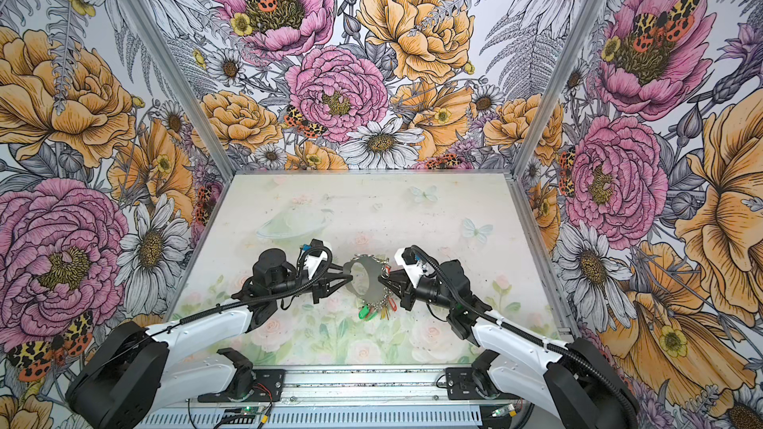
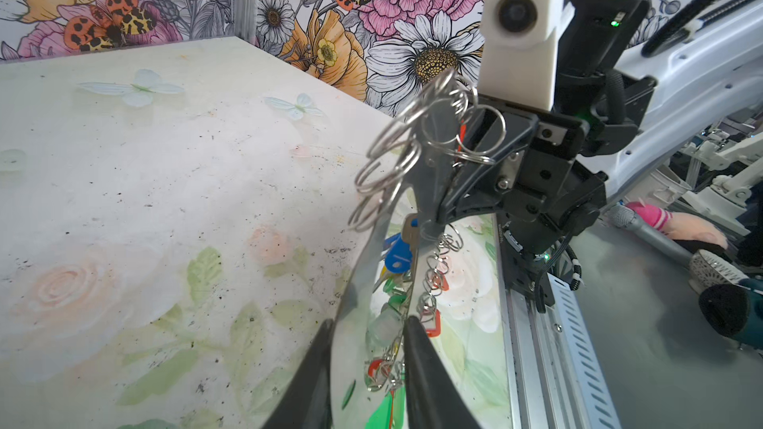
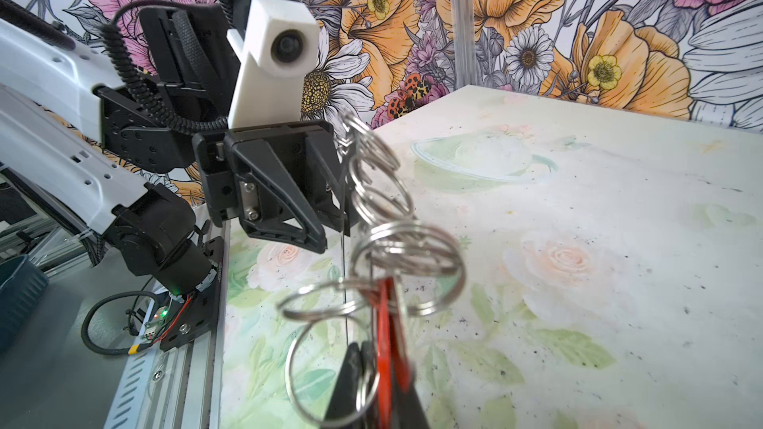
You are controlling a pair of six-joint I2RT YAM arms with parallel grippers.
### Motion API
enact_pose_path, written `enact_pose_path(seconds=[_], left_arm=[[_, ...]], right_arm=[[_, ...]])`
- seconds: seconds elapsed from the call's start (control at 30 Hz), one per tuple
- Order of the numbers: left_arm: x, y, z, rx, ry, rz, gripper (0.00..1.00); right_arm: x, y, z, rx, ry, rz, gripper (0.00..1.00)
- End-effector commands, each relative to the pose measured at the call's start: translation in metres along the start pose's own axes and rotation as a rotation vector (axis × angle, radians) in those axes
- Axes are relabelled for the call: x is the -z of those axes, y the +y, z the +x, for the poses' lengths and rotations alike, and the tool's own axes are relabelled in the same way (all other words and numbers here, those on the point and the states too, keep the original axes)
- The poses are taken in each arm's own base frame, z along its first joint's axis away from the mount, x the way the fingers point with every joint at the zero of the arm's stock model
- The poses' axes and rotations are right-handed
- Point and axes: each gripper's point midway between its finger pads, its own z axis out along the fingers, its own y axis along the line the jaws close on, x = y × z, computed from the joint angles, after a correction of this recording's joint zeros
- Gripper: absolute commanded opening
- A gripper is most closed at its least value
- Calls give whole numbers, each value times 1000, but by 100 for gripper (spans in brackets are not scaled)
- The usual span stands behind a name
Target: Put the keys on the keyring
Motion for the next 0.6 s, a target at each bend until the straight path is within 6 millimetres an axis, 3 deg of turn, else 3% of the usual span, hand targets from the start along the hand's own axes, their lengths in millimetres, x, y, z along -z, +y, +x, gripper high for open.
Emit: enact_pose_path(seconds=[0.0,0.27,0.43,0.57], left_arm=[[-4,-19,-8,-27,-7,109,23],[-6,-22,-10,-25,-8,122,1],[-9,-18,-11,-20,-7,101,0],[-9,-8,-16,-16,-26,39,0]], right_arm=[[3,11,-30,59,-79,-51,0],[4,7,-30,66,-82,-33,0],[4,0,-27,71,-81,7,0],[7,-10,-26,68,-92,69,28]])
